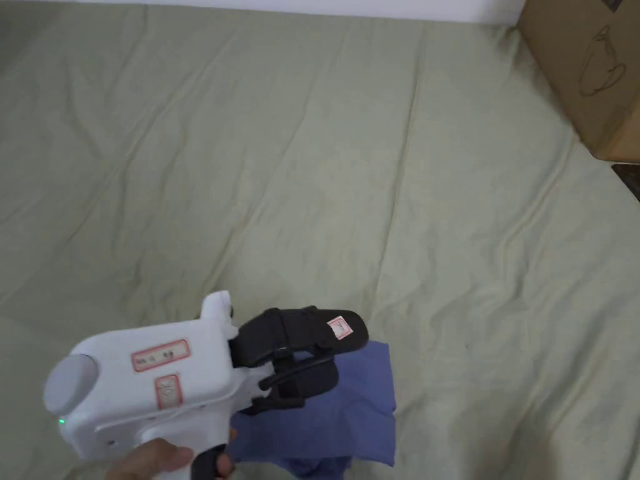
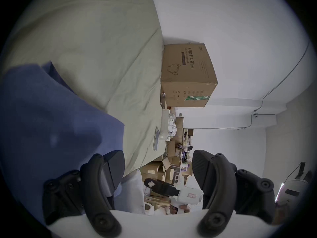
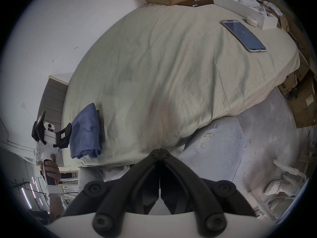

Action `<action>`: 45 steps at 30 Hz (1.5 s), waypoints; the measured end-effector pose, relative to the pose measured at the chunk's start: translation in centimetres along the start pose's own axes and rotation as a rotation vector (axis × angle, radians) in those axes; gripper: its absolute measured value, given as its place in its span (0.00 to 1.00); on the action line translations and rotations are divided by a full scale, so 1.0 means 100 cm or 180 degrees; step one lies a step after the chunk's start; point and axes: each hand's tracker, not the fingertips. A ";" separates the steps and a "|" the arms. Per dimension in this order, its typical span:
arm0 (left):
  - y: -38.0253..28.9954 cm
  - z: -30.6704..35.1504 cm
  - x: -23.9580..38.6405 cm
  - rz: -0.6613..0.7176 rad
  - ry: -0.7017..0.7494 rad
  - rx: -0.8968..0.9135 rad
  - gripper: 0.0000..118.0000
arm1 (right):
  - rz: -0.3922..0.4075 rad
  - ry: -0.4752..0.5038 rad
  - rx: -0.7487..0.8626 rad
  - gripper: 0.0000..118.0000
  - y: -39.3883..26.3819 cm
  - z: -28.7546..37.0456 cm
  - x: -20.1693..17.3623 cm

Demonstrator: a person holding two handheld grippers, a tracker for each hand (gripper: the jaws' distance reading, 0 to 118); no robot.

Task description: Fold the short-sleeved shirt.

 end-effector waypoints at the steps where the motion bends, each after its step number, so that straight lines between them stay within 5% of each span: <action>1: 0.001 0.010 0.006 -0.0188 0.0177 0.0132 0.31 | -0.0011 0.0045 0.0006 0.00 0.002 -0.002 0.000; 2: 0.002 0.019 0.011 -0.0347 0.0507 0.0293 0.09 | -0.0016 0.0083 0.0003 0.00 0.003 -0.005 -0.001; 3: 0.007 0.021 0.011 -0.0382 0.0800 0.0348 0.05 | -0.0012 0.0099 -0.0001 0.00 0.004 -0.007 -0.002; 11: -0.018 -0.059 -0.076 0.0042 0.1457 -0.0545 0.00 | 0.0046 0.0251 -0.0175 0.00 -0.002 -0.027 -0.020; 13: -0.023 -0.068 -0.073 -0.0255 0.1084 -0.0426 0.00 | 0.0062 0.0271 -0.0180 0.00 -0.003 -0.028 -0.021; 16: -0.019 -0.070 -0.062 -0.0254 0.1259 -0.0471 0.00 | 0.0152 0.0344 -0.0196 0.00 0.001 -0.034 -0.030; 21: -0.022 -0.013 -0.049 0.0463 0.0389 -0.0062 0.00 | 0.0680 0.0641 0.0001 0.00 0.023 -0.041 -0.080; 27: -0.025 0.099 0.003 -0.0351 0.0281 0.0892 0.01 | 0.1119 0.1293 -0.0133 0.00 0.046 -0.093 -0.157; 29: -0.025 0.121 0.005 -0.0438 0.0297 0.0985 0.00 | 0.1121 0.1534 -0.0276 0.00 0.047 -0.119 -0.176; 32: -0.023 0.135 -0.004 -0.0274 0.0290 0.0998 0.01 | 0.0949 0.1454 -0.0549 0.00 0.042 -0.156 -0.186; 35: -0.018 0.136 -0.017 -0.0209 0.0318 0.0988 0.01 | 0.1034 0.0869 -0.0952 0.00 0.030 -0.197 -0.181; 36: -0.016 0.134 -0.019 -0.0218 0.0368 0.0981 0.01 | 0.1039 0.0907 -0.0899 0.00 0.026 -0.206 -0.177; 37: -0.013 0.132 -0.022 -0.0243 0.0437 0.0961 0.02 | 0.0927 0.1307 -0.0711 0.00 0.023 -0.207 -0.173; 38: -0.011 0.129 -0.024 -0.0270 0.0485 0.0947 0.04 | 0.0892 0.1278 -0.0760 0.00 0.026 -0.199 -0.173; 39: -0.008 0.127 -0.028 -0.0298 0.0559 0.0911 0.13 | 0.0813 0.1248 -0.0807 0.00 0.027 -0.197 -0.174; 40: -0.006 0.125 -0.031 -0.0338 0.0614 0.0863 0.34 | 0.0778 0.1255 -0.0811 0.00 0.026 -0.197 -0.176; 42: 0.000 0.118 -0.038 -0.0427 0.0646 0.0809 0.97 | 0.0848 0.1241 -0.0813 0.00 0.028 -0.197 -0.172; 45: 0.009 0.101 -0.046 -0.0570 0.0823 0.0518 0.95 | 0.0852 0.1237 -0.0825 0.00 0.027 -0.195 -0.175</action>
